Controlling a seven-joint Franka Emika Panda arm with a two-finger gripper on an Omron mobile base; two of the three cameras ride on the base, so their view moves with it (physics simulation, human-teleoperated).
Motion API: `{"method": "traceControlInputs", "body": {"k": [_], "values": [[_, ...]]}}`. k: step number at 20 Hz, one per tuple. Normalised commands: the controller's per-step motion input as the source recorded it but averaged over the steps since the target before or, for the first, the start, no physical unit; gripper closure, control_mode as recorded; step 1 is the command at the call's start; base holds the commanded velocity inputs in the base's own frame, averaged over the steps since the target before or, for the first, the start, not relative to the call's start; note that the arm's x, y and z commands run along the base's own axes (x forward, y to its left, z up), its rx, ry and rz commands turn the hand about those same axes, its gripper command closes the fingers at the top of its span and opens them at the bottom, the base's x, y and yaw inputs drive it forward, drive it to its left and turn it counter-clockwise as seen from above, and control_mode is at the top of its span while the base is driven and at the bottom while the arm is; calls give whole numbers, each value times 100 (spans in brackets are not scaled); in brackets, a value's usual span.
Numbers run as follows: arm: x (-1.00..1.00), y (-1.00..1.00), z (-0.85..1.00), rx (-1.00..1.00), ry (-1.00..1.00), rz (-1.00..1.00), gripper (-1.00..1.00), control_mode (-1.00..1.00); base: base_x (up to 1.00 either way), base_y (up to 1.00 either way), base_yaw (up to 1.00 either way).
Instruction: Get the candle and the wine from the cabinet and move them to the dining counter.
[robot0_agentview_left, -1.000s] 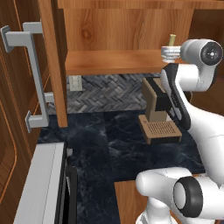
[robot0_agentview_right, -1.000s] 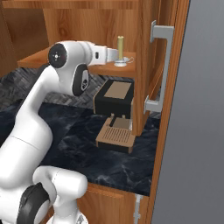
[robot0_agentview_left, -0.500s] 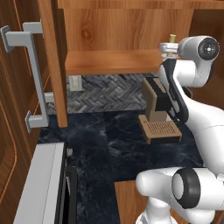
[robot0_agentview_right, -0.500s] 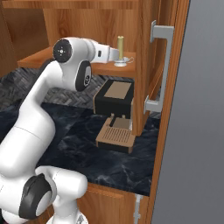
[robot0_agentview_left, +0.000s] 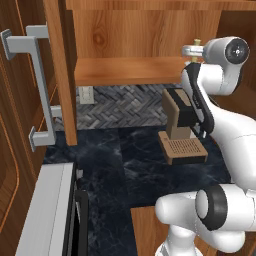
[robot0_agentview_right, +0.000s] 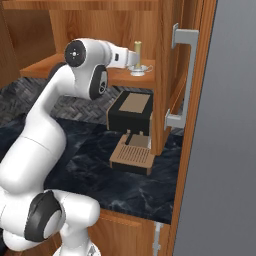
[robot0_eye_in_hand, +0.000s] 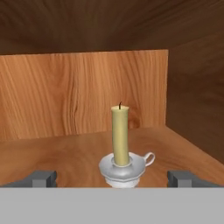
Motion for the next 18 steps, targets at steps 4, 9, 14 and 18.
{"method": "traceControlInputs", "body": {"k": [4,9,14,18], "values": [[28,0,13,0,7,0,-100,-100,0,0,0],[26,0,1,0,8,0,-100,-100,0,0,0],[28,-9,0,0,6,0,-100,-100,0,0,0],[23,-20,0,0,4,0,-100,-100,0,0,0]]}}
